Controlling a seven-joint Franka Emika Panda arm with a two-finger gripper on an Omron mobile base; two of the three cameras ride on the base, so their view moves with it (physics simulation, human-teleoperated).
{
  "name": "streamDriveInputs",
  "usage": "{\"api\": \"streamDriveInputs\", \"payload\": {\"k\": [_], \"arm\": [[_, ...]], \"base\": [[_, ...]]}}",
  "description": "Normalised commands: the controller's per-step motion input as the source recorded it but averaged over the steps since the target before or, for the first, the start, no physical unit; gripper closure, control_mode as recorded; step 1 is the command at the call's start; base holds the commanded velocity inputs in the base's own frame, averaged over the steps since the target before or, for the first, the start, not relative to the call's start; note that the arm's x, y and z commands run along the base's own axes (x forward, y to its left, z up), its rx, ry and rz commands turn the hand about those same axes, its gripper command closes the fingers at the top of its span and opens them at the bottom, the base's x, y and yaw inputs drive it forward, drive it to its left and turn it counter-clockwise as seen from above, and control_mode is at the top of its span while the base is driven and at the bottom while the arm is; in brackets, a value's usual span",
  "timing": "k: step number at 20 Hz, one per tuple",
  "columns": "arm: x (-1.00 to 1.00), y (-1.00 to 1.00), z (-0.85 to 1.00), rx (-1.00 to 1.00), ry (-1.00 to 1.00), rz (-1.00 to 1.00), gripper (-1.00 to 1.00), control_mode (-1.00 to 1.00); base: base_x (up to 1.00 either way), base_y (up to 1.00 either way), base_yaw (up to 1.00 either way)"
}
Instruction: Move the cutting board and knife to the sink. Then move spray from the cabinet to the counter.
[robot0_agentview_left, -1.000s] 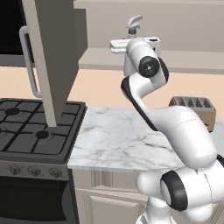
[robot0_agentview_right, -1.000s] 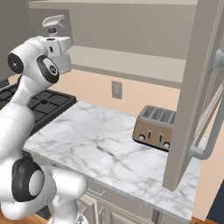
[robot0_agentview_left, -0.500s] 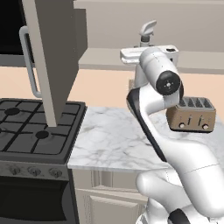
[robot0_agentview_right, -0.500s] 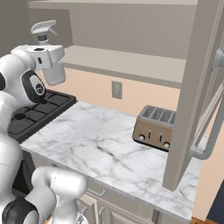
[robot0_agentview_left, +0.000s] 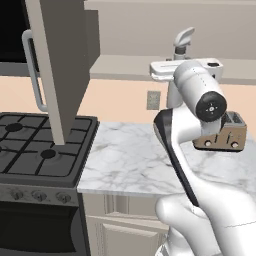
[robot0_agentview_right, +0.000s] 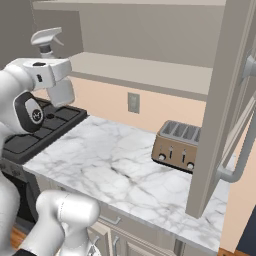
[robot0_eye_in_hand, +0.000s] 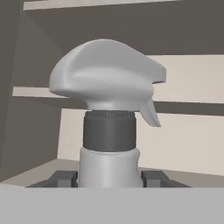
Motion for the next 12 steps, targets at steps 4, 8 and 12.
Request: {"api": "streamDriveInputs", "payload": {"k": [4, 8, 12], "arm": [[-0.51, -0.25, -0.24, 0.0, 0.08, 0.0, 1.0, -1.0], [-0.43, -0.33, -0.21, 0.0, 0.1, 0.0, 1.0, -1.0], [-0.3, -0.34, -0.24, 0.0, 0.14, 0.0, 1.0, -1.0]], "base": [[0.0, 0.0, 0.0], [0.0, 0.0, 0.0], [0.0, 0.0, 0.0]]}}
